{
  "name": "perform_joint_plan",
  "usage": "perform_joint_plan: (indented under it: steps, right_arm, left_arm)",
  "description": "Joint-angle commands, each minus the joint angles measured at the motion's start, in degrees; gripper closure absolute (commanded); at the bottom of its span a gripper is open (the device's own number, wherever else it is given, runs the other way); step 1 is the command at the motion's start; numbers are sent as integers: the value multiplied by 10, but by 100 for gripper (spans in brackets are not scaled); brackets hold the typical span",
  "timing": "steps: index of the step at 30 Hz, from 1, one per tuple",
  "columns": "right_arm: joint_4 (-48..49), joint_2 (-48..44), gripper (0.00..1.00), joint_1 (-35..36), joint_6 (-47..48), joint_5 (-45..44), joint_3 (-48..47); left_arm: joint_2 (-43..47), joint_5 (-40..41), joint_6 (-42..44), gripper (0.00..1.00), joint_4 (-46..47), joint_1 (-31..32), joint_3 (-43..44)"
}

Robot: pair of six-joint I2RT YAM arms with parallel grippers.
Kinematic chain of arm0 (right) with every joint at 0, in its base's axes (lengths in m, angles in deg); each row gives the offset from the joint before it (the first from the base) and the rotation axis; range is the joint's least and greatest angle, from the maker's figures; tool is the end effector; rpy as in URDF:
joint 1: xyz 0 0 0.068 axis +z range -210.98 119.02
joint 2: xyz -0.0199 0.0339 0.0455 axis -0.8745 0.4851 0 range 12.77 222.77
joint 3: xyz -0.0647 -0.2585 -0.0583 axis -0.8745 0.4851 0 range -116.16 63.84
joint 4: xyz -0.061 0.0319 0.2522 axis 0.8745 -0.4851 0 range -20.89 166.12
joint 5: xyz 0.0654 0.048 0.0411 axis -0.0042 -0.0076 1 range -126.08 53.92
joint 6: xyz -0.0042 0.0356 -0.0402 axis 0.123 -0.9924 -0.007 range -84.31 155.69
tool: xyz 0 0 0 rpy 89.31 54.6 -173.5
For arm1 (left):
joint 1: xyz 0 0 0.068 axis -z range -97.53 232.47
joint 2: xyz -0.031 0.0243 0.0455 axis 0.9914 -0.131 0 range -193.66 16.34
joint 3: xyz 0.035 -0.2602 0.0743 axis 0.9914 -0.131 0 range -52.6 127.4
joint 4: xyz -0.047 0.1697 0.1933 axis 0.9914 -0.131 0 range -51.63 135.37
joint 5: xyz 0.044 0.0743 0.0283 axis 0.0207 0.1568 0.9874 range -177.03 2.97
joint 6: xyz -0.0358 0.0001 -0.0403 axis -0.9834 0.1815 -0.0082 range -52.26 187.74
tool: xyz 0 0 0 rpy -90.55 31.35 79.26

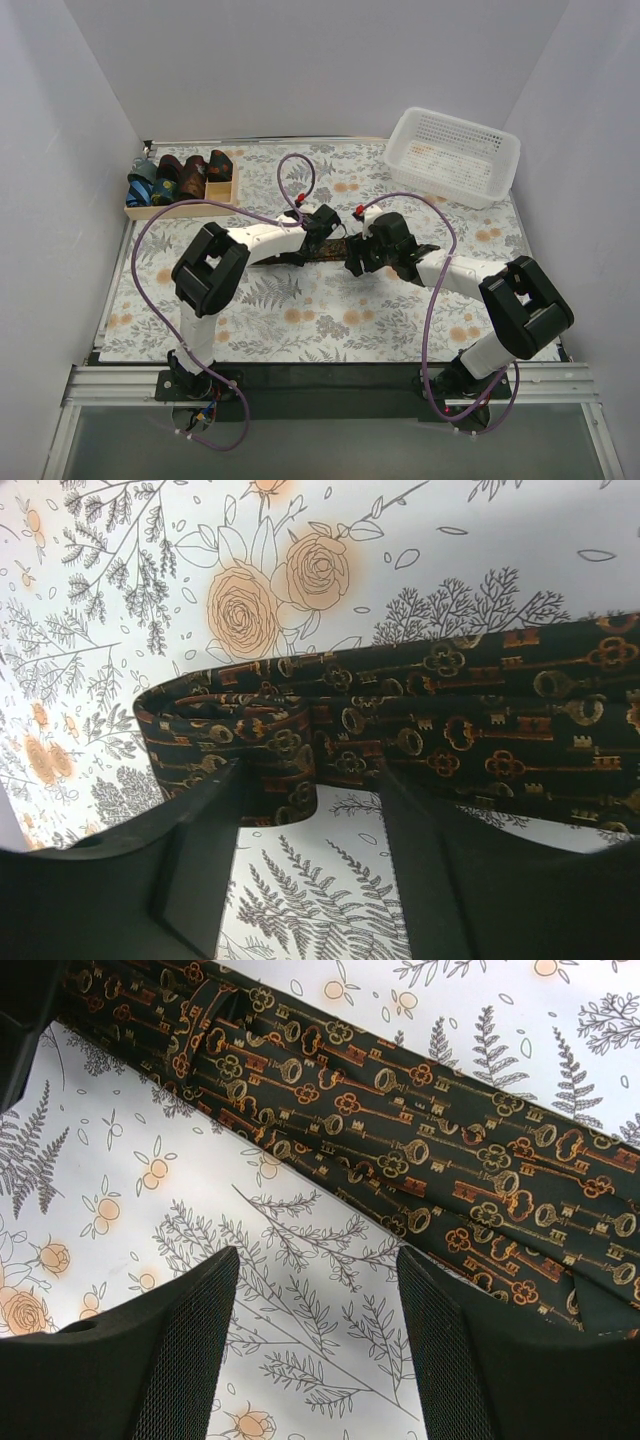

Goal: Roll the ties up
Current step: Roll the tie

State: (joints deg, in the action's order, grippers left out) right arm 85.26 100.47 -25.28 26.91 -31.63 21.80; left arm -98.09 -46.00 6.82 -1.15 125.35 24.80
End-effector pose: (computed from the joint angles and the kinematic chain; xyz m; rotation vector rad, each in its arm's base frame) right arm 0.2515 0.1840 0.1789 -0.5676 2.1820 0.5110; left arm 0.2888 -0.2362 0.1541 -0.4392 2.4336 0.4612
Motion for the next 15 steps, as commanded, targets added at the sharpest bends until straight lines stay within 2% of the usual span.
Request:
perform_joint_plan:
  steps: [1,9,14,15]
  right_arm:
    - [10,-23,40,0,5,-6,6]
    - [9,-58,39,1,6,-9,6]
    - [-4,-72,39,0,19,4,-6]
    - [-4,-72,39,1,23,19,-10]
  left_arm:
    - [47,-22,-14,45,26,2,-1]
    - [147,-53,-16,18,54,2,3]
    - [237,-98,-14,14,107,-16,-32]
    - [253,-134,-14,14,119,-34,-44]
